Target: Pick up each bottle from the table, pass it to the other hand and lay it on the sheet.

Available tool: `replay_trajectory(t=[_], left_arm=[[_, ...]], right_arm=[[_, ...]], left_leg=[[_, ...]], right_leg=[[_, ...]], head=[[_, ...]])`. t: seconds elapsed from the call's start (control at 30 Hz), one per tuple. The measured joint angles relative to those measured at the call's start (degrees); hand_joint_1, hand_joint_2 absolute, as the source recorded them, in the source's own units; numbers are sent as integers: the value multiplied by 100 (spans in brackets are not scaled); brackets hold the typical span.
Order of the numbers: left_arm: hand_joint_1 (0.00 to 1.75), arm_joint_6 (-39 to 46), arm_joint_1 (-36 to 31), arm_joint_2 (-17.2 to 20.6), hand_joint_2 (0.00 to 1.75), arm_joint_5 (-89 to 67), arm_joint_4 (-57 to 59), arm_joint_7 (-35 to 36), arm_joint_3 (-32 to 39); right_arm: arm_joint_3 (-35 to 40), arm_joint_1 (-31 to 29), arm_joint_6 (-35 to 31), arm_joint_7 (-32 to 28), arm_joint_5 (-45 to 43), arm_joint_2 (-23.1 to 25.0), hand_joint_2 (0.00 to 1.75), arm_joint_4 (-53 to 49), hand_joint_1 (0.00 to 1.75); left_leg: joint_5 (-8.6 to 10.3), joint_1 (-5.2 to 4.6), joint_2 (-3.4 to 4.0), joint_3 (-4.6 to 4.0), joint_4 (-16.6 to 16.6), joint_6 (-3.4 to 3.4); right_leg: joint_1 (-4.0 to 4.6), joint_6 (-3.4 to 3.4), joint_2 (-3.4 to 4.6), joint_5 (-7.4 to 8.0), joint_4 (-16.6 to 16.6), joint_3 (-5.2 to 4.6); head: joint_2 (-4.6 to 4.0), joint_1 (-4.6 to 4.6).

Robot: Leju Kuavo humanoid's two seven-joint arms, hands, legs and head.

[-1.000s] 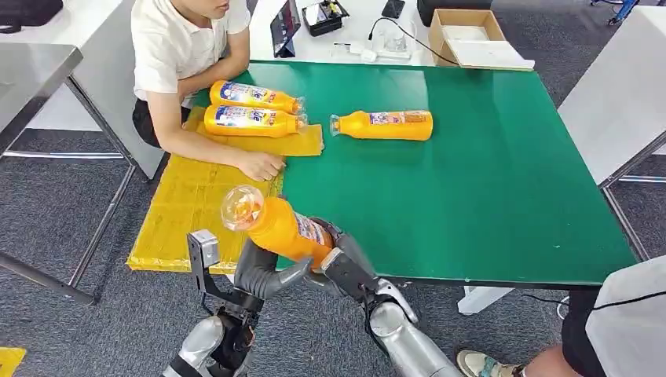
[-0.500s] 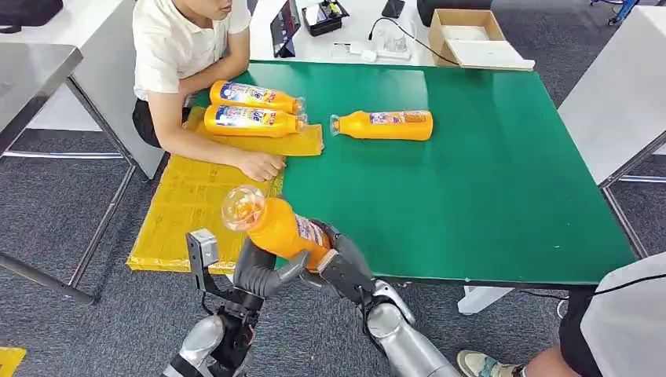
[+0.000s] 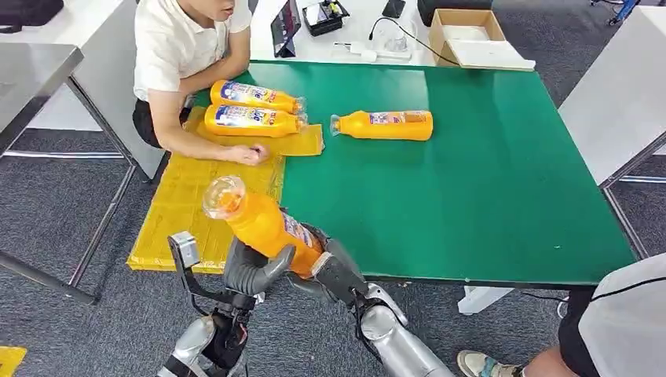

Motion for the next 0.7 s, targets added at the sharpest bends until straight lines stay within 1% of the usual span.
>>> replay_trajectory(t=[0.2, 0.33, 0.37, 0.43, 0.47, 0.53, 0.63, 0.7], left_arm=[[175, -94, -25, -2, 175, -9, 0, 50, 57], [175, -66, -70, -2, 175, -15, 2, 50, 65], [175, -42, -72, -2, 175, -52, 0, 46, 68], [175, 101, -91, 0, 175, -193, 0, -4, 70], [175, 199, -114, 7, 175, -280, 0, -39, 70], [175, 405, -164, 42, 175, -495, 0, -83, 81], [175, 666, -124, 131, 175, -724, 2, -83, 203], [175, 765, -95, 195, 175, -752, 0, -94, 359]], right_arm=[[48, 3, 35, 15, -167, 33, 175, 0, 0], [48, 29, -20, -88, -230, 39, 175, 0, 0], [48, 51, -85, -145, -243, 42, 175, -6, 0], [39, 187, -486, -447, -228, 31, 175, -91, 0], [24, 290, -737, -597, -223, 15, 0, -173, 0], [-74, 523, -1225, -759, -157, -44, 0, -387, 0], [-292, 886, -1985, -806, -2, -216, 0, -860, 0], [-474, 1183, -2210, -809, 2, -367, 0, -1192, 0]], left_leg=[[0, -1, 1, 0, 0, 0], [0, -1, 2, 0, 0, 0], [0, -1, 1, 1, 0, 0], [0, -1, -1, 0, 0, 0], [0, -1, -1, -2, 0, 0], [-1, -1, -1, -3, 0, -1], [-3, -1, 2, -5, 0, -1], [-3, -1, 1, -8, 0, -1]], right_leg=[[-1, 0, 1, 0, 0, -1], [-1, 0, 1, 0, 0, -1], [-1, 0, 1, 0, 0, -1], [-1, 0, 0, 0, 0, -3], [-1, 0, 0, 0, 0, -3], [-1, 0, 0, -1, -1, -3], [-1, 0, 1, -2, -2, -8], [-1, -1, 0, -2, -2, -8]], head=[[0, 0], [0, 0], [0, 0], [0, 0], [0, 0], [0, 0], [0, -2], [0, 0]])
